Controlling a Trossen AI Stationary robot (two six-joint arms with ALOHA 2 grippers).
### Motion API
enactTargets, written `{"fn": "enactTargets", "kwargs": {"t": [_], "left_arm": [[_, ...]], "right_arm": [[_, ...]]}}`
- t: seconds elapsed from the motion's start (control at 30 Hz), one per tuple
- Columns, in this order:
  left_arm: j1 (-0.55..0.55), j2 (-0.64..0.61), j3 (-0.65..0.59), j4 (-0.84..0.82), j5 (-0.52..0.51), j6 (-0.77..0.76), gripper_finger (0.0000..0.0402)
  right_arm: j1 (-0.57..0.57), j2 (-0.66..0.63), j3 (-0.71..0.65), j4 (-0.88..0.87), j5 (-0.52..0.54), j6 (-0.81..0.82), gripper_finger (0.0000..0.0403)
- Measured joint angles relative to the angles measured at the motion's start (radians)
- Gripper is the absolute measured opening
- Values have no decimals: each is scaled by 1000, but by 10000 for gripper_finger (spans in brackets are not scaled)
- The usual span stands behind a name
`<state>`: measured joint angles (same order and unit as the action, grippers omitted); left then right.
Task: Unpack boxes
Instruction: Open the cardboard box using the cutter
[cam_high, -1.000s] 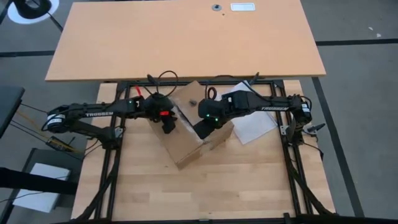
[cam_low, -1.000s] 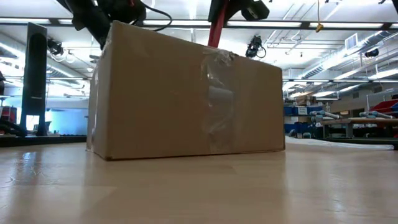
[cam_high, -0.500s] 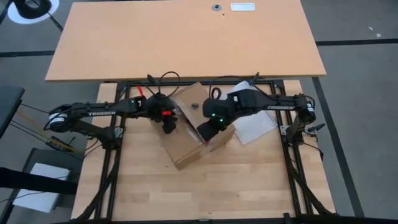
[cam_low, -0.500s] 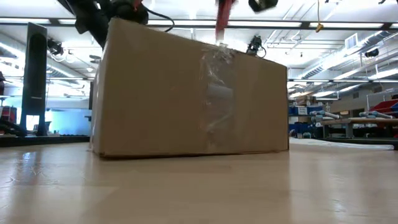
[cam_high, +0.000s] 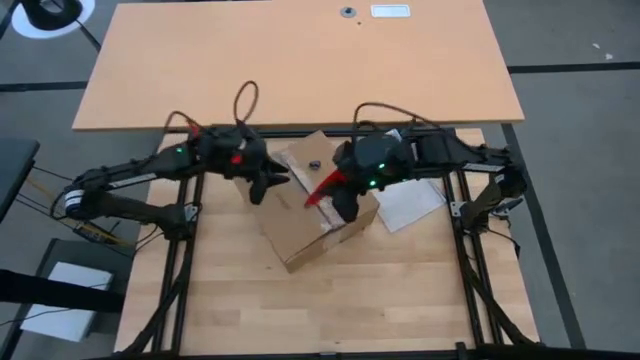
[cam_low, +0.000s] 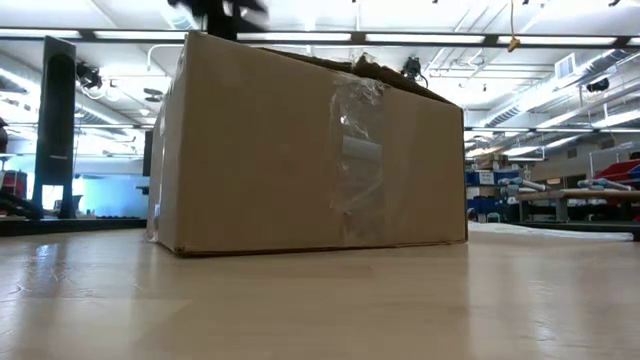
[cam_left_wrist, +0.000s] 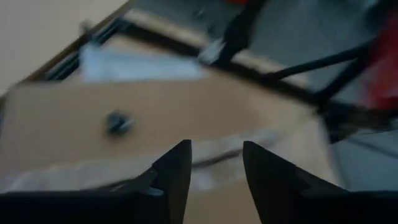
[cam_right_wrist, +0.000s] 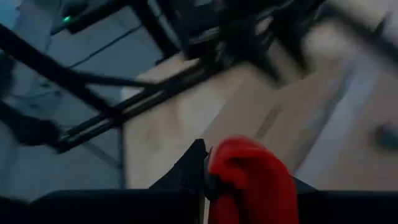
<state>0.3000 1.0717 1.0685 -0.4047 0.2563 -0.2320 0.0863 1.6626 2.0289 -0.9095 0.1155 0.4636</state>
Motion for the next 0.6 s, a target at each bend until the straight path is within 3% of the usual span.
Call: {"fn": "enactTargets", "kwargs": {"t": [0.17, 0.33, 0.6], "left_arm": [[-26, -36, 94, 2, 45, -130, 156], [-80, -33, 190, 73, 42, -190, 156], [-228, 63, 226, 117, -103, -131, 156]], "right_arm": [[-19, -26, 2, 54, 39, -225, 58], [-26, -14, 0, 63, 0, -382, 58], [-30, 11, 0, 216, -50, -449, 58]]}}
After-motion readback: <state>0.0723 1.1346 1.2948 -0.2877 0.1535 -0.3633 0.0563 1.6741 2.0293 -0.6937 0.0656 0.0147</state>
